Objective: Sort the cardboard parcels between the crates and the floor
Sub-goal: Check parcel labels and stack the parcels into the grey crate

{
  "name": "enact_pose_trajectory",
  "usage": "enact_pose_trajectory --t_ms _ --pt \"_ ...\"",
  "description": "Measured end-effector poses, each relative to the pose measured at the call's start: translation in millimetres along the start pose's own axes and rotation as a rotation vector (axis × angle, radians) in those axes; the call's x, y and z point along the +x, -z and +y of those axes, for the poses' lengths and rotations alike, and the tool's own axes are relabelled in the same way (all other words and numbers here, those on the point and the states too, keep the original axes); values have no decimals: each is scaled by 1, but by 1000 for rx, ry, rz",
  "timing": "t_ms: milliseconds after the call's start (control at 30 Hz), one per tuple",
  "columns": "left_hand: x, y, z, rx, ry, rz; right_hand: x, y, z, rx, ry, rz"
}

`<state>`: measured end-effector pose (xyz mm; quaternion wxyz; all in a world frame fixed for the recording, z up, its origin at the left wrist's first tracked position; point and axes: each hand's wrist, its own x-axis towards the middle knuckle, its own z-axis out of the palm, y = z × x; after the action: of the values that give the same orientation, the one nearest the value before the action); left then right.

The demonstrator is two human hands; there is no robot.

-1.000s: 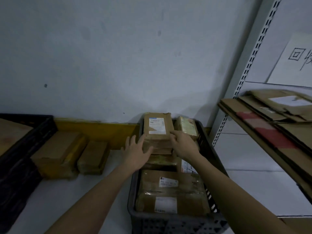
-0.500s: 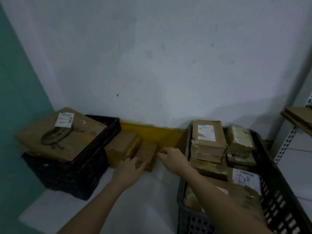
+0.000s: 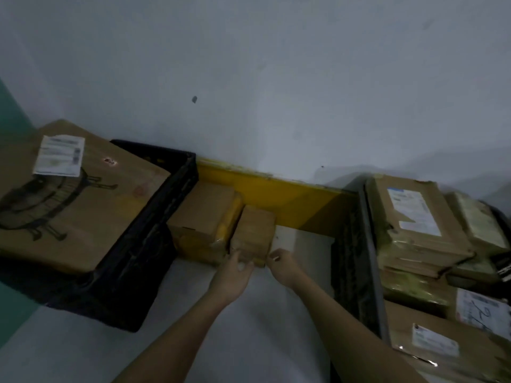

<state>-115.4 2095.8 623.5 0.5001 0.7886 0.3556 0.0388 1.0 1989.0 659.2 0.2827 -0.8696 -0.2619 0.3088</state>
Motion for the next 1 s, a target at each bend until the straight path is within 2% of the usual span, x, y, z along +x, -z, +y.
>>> enact_pose_trajectory --t_ms 167,267,400,500,633,767,867,1000 --pt "67 -9 -34 -31 21 -56 52 -29 11 166 -180 27" --pt "94 -20 -45 -86 19 -23 75 -42 14 295 -224 58" --pt "103 -26 -39 -162 89 88 88 -52 22 342 -235 108" --pt "96 -38 -37 -325 172 -23 80 -47 44 368 -308 228" --pt "71 -52 -42 -259 273 -46 53 -47 66 409 -371 244" --pt "58 -52 -33 -506 318 -62 39 -40 63 375 -326 217" --pt "54 -41 -20 -658 324 -83 33 -31 53 345 -263 273" --pt "41 -15 4 -905 299 -61 16 -11 35 434 -166 324"
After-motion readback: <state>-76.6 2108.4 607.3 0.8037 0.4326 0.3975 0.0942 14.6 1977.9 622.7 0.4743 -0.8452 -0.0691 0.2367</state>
